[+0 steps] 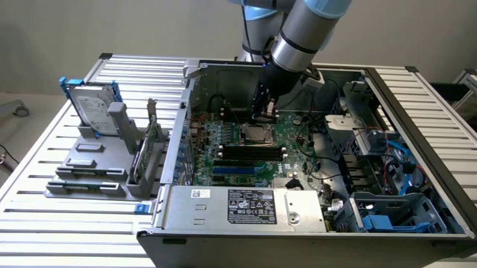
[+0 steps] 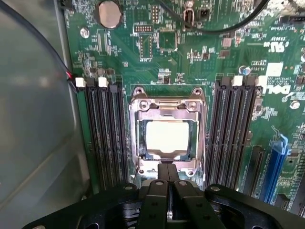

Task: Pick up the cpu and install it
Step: 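Close the cpu cover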

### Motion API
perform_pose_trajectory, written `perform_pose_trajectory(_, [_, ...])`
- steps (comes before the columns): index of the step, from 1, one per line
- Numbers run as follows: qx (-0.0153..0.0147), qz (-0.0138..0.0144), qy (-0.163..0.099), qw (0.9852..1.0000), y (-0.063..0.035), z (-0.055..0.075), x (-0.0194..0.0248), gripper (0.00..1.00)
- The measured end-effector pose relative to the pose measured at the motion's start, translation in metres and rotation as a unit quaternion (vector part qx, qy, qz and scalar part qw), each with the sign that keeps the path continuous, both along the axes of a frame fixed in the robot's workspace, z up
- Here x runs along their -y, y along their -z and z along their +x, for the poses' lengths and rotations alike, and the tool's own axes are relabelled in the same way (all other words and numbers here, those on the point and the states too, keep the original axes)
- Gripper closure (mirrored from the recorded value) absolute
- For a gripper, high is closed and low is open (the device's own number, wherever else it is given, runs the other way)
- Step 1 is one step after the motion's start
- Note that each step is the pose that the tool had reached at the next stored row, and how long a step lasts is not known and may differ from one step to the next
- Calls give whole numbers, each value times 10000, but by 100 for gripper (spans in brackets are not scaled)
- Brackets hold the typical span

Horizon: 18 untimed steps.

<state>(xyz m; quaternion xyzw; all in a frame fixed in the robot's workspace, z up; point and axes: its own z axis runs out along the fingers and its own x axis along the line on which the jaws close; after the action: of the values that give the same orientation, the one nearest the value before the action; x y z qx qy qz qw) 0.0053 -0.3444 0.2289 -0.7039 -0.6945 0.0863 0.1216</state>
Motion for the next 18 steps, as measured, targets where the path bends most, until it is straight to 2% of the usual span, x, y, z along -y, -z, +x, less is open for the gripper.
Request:
perform_pose_trajectory(4, [-47,0,0,10000,47,-61,0,89])
perform_pose_trajectory(10, [-79,0,0,10000,140,-102,0,89])
perform_pose_trajectory(15, [-147,0,0,9999,186,-114,0,89])
perform_pose_trajectory(18, [-147,0,0,9999,205,-113,0,89])
